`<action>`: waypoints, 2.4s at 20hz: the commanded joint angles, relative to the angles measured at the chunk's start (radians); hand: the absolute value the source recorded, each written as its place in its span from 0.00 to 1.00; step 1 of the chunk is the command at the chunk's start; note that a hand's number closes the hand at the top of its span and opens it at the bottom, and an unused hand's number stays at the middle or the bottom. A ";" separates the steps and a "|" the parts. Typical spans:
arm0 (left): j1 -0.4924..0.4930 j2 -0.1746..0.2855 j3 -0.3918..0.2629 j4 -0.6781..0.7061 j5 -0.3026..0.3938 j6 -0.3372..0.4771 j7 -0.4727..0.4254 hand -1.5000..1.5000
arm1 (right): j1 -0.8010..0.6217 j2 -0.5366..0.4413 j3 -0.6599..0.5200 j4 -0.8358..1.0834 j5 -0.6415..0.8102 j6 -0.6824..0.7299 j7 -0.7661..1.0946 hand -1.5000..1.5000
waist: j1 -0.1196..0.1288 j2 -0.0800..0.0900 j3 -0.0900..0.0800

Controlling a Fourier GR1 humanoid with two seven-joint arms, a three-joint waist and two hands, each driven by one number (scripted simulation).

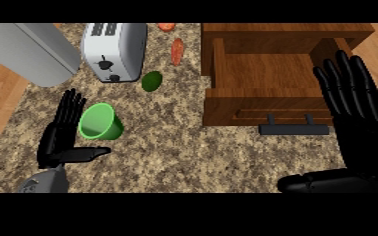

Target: Pick up the cup, place it into the drawer and close the drawer

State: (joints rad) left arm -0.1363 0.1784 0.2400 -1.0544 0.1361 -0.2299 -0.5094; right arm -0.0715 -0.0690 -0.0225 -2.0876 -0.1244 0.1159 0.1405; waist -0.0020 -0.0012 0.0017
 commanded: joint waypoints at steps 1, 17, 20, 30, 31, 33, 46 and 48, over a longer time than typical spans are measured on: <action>-0.053 0.015 0.016 0.101 0.010 -0.009 -0.027 0.00 | -0.048 -0.001 -0.022 0.001 -0.022 -0.029 0.069 0.00 | 0.000 0.001 -0.002; -0.170 0.035 0.014 0.507 -0.045 -0.013 -0.312 0.00 | -0.009 0.000 -0.018 0.010 -0.016 0.012 0.000 0.00 | -0.002 0.002 -0.002; -0.218 0.056 0.025 0.681 -0.078 -0.031 -0.435 0.00 | -0.122 -0.017 -0.033 0.039 -0.030 -0.018 0.084 0.00 | -0.006 0.005 -0.003; -0.300 0.061 0.051 0.745 -0.029 -0.100 -0.414 0.00 | -0.015 -0.025 -0.023 -0.077 -0.062 0.014 0.113 0.00 | -0.008 0.003 -0.003; -0.328 0.030 0.050 0.737 -0.025 -0.056 -0.387 0.00 | -0.077 -0.017 -0.050 0.058 -0.043 0.011 0.021 0.00 | -0.004 0.004 -0.002; -0.294 0.031 0.043 0.766 -0.038 -0.081 -0.466 0.00 | -0.065 -0.041 -0.064 -0.016 -0.061 0.009 0.088 0.00 | -0.008 0.004 -0.003; -0.319 0.055 0.045 0.793 0.000 -0.334 -0.469 1.00 | -0.012 -0.013 -0.003 -0.060 -0.030 0.016 0.067 0.00 | -0.022 0.008 -0.005; -0.345 0.005 0.036 0.776 -0.002 -0.292 -0.458 1.00 | -0.044 -0.006 -0.020 0.020 -0.021 0.010 0.027 0.00 | -0.014 0.008 -0.004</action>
State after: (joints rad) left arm -0.4641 0.2180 0.2817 -0.2801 0.1322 -0.4235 -0.8790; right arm -0.0993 -0.0735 -0.0324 -2.0998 -0.1437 0.1216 0.1888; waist -0.0145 0.0053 -0.0022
